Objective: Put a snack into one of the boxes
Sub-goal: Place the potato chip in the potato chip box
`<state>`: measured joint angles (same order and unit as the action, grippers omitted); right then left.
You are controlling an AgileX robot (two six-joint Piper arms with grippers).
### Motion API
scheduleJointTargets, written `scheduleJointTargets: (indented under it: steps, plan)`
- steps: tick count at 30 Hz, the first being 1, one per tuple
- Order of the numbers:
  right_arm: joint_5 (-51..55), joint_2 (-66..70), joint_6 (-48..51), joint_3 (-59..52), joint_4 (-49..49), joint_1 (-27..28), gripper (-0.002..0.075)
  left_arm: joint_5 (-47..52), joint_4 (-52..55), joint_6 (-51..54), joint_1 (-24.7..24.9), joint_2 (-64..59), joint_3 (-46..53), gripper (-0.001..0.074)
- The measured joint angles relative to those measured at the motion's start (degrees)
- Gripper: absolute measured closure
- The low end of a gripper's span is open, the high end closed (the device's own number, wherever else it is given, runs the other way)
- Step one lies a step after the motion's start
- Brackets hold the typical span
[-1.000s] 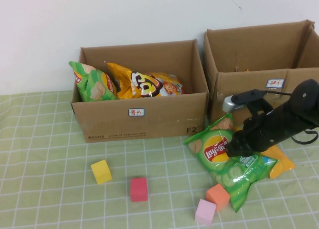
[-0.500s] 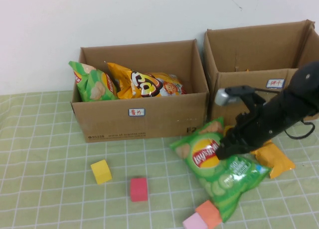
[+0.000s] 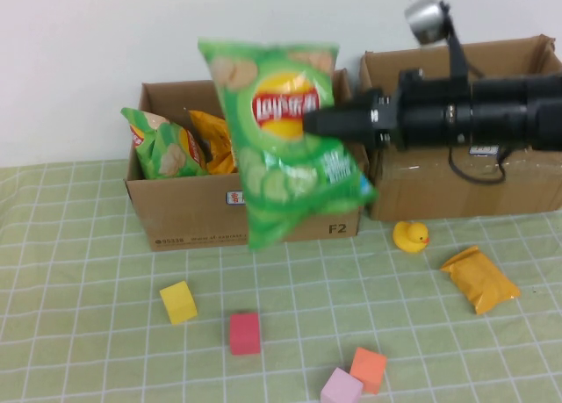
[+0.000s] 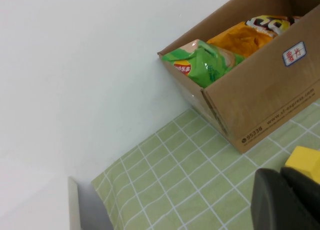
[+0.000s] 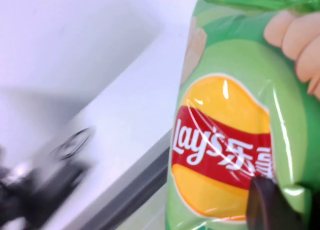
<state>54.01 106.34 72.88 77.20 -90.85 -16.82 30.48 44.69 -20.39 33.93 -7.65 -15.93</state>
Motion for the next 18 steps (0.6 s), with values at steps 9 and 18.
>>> scheduleJointTargets:
  steps: [9, 18]
  plan:
    - [-13.4, 2.4, 12.7, 7.7, -5.0, -0.1, 0.0690, 0.0, 0.7, -0.3, 0.0, 0.0, 0.0, 0.0736]
    - [-17.2, 9.1, 13.3, 19.1, -5.4, -0.1, 0.0693, 0.0, 0.8, -0.8, 0.0, 0.0, 0.0, 0.0736]
